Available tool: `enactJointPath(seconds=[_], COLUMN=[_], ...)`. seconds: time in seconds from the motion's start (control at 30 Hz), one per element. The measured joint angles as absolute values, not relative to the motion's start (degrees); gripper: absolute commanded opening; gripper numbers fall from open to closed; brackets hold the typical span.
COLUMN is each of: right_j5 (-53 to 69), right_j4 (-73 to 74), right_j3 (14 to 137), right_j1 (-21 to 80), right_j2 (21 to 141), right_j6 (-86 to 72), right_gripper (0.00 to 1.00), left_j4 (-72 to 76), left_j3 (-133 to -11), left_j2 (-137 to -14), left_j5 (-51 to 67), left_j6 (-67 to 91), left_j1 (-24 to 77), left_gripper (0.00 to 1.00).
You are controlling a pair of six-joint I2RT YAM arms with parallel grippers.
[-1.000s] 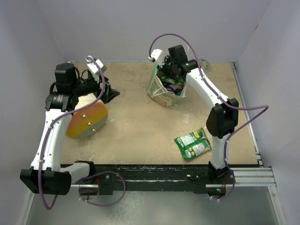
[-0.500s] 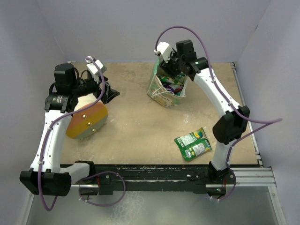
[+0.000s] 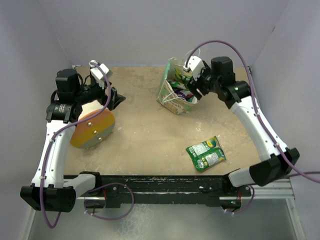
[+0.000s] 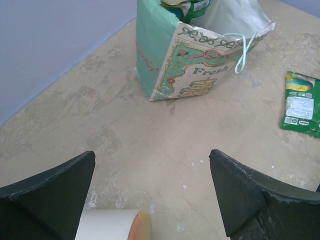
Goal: Place the snacks into the paper bag
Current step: Pick up the snack from the center of the board.
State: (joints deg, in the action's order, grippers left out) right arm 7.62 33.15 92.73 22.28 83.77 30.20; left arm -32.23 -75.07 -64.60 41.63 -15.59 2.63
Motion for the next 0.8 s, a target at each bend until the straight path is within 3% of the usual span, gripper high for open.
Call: enactJointPath(seconds=[0.4, 0.8], right_j5=[16.2, 17.3], right_j4=[41.5, 45.7], right_j3=[69.1, 53.1], right_j1=[20.3, 21.4], right_j2=[65.5, 66.2], right_j6=[34.9, 39.7], right_gripper=[0.72, 0.70], left_j4=[-30.4, -28.1], left_j3=[-74.1, -71.7], left_j2=[-64.4, -64.4], left_j5=[31.7, 29.9], left_j6=[-14.0, -12.6], left_j1=[2.3, 1.0], left_gripper=[0.99, 0.99])
